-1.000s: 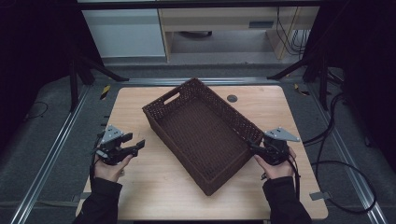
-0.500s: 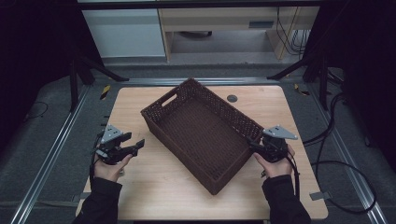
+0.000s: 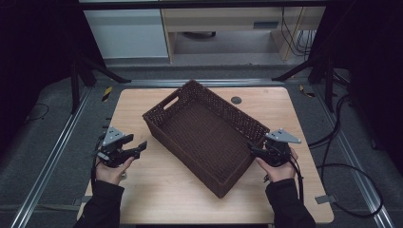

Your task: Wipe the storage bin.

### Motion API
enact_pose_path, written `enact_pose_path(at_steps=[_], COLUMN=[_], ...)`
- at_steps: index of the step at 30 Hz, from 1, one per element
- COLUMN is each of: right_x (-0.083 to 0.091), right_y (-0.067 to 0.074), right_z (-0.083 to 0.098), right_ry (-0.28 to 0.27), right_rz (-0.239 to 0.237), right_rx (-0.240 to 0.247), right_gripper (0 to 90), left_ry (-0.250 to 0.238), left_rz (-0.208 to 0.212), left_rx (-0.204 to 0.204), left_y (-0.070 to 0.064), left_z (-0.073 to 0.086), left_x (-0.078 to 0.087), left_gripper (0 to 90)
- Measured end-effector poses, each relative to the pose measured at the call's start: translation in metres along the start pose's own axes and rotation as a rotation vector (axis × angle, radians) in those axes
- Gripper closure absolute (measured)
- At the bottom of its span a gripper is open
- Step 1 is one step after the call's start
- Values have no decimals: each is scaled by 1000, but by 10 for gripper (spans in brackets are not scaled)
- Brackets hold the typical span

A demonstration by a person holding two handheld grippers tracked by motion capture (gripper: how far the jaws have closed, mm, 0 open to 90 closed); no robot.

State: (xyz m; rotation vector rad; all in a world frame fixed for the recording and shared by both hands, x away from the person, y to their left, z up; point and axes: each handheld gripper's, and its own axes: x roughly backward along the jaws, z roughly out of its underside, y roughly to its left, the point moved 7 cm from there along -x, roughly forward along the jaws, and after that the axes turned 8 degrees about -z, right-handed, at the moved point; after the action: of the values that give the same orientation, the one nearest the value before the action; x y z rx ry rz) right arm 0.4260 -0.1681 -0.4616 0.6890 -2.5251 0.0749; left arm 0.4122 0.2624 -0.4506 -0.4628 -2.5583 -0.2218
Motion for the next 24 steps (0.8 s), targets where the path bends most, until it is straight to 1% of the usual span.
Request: enact_pose_path(at_steps=[6,8,9,10,11,13,15,19,21,22,24], right_x=[-5,-7,-7,-8,-9,-9,-10,-11,-11,-11,-11], right_y=[-8,-10,-10,-13,-14,-15,-16,-16,-16,-16,-16], right_z=[-3,-3,-3,-4,-4,-4,-4,-5,-5,-5,-5], right_ry=[7,3,3,1,0,-1,2,6,7,7,8], right_rz=[23,29,29,31,32,32,31,32,32,32,31], right_rx=[40,41,41,43,44,45,50,53,56,56,57], right_gripper=[284,284,284,283,283,283,282,282,282,282,281], left_ry=[-10,-15,-15,-25,-30,-38,-36,-28,-33,-33,-38], left_rz=[-21,-29,-29,-31,-33,-55,-58,-57,-58,-58,-51], left_rx=[-5,-5,-5,5,11,8,18,26,27,27,27], left_y=[9,14,14,20,22,27,30,34,34,34,34], left_z=[-8,-12,-12,-17,-19,-24,-28,-33,-37,-37,-41], left_x=[-5,-7,-7,-11,-12,-18,-25,-41,-49,-49,-57], left_gripper=[352,352,351,352,351,352,352,352,352,352,352])
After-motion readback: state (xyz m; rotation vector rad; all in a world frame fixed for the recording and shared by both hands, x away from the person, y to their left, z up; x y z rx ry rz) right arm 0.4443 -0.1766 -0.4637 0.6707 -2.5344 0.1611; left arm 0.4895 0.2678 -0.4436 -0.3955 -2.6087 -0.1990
